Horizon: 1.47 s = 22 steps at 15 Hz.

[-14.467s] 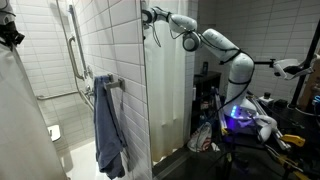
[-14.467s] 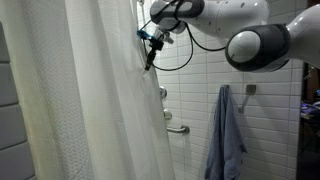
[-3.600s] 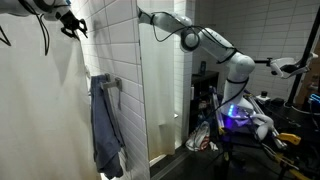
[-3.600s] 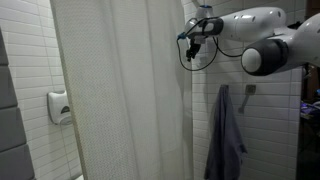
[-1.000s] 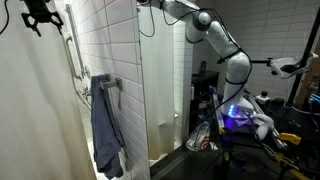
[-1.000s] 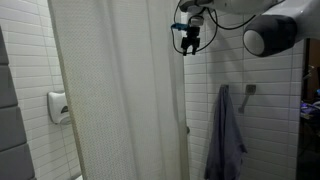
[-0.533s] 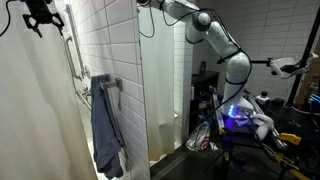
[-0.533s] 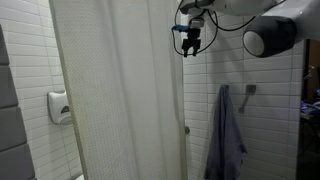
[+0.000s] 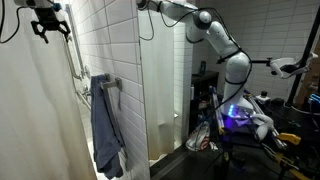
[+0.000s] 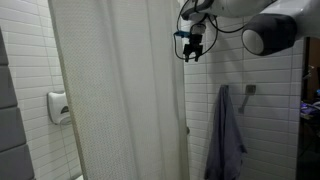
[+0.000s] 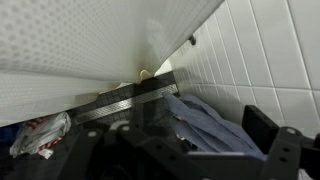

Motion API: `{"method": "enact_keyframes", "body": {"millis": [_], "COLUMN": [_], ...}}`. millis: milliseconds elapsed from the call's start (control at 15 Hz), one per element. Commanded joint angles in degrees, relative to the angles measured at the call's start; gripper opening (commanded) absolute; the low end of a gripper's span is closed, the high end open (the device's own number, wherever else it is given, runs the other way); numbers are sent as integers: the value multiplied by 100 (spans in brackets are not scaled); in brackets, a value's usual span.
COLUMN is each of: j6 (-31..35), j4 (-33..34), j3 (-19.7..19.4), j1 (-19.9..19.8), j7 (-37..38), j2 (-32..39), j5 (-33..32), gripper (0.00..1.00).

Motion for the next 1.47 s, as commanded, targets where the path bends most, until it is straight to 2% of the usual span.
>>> {"method": "enact_keyframes", "body": {"millis": [0, 133, 333, 600, 933, 1400], "j6": [98, 76, 123, 239, 522, 979], "j4": [-812, -1174, -1844, -2853, -4274, -6302], "j3": [-416, -616, -1128, -2057, -3593, -5941], "j1": [736, 1136, 1885, 3093, 4940, 7698], "j7": [16, 12, 3, 3, 13, 1], "j2": [-346, -468, -642, -849, -869, -270], "j5": [51, 16, -5, 10, 85, 544], "gripper": [100, 100, 100, 100, 100, 100]}}
